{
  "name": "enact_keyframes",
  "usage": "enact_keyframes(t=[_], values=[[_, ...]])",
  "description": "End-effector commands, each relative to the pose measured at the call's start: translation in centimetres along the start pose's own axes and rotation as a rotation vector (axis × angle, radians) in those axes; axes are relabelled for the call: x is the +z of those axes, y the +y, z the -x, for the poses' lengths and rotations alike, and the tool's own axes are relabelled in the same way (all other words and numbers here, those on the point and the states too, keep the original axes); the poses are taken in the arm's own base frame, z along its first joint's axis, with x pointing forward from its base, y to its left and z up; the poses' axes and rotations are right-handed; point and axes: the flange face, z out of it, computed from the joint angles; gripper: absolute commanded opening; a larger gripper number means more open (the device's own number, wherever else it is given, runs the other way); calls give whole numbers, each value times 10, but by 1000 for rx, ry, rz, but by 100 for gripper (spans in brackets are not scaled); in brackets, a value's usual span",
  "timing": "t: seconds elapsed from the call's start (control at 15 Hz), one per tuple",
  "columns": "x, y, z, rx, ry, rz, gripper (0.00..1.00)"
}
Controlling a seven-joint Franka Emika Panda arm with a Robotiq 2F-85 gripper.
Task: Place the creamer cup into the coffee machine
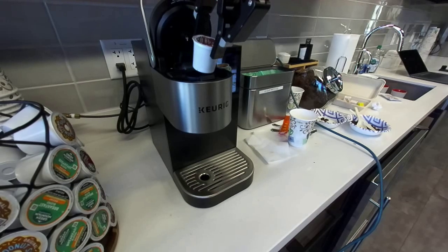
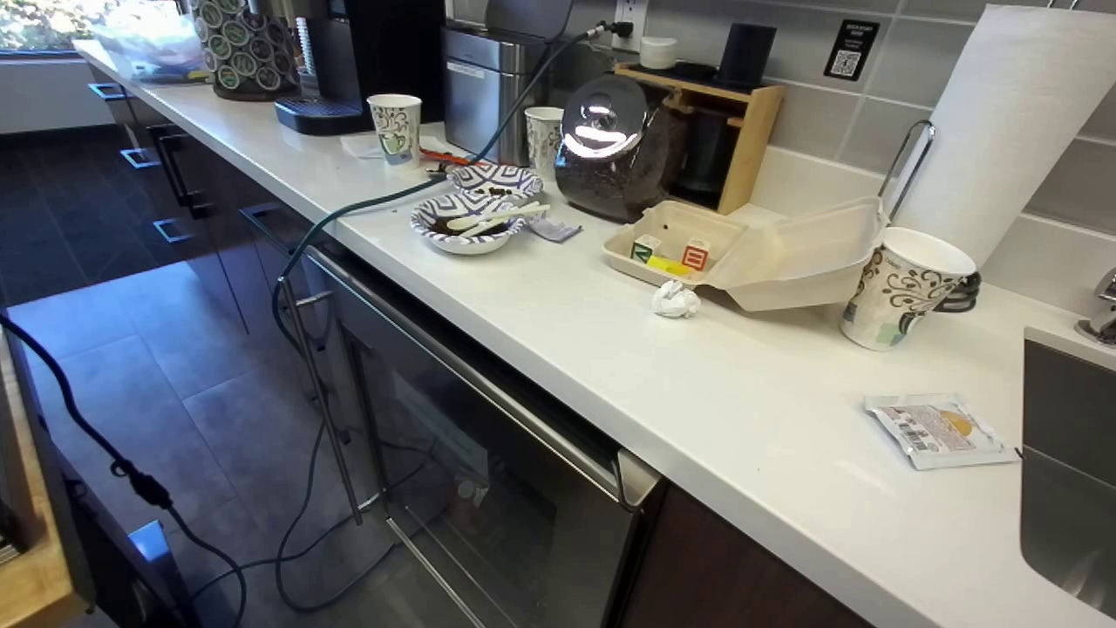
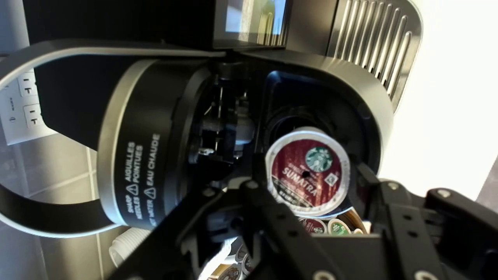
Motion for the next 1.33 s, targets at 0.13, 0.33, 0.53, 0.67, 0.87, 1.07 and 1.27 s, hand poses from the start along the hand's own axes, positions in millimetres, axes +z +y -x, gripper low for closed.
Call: enact_keyframes(t=[0.13,0.33,0.53,0.67,0.87,1.07,1.27], values=[[6,6,-6,-16,-43,35,26],[9,7,-9,-20,-42,32,26],[10,8,-13,-19,-22,30,26],[11,8,-15,-19,-18,27,26],[14,8,-17,-20,-20,17,26],[16,6,-17,-23,-24,0,26],[17,6,-16,-25,-42,-14,26]])
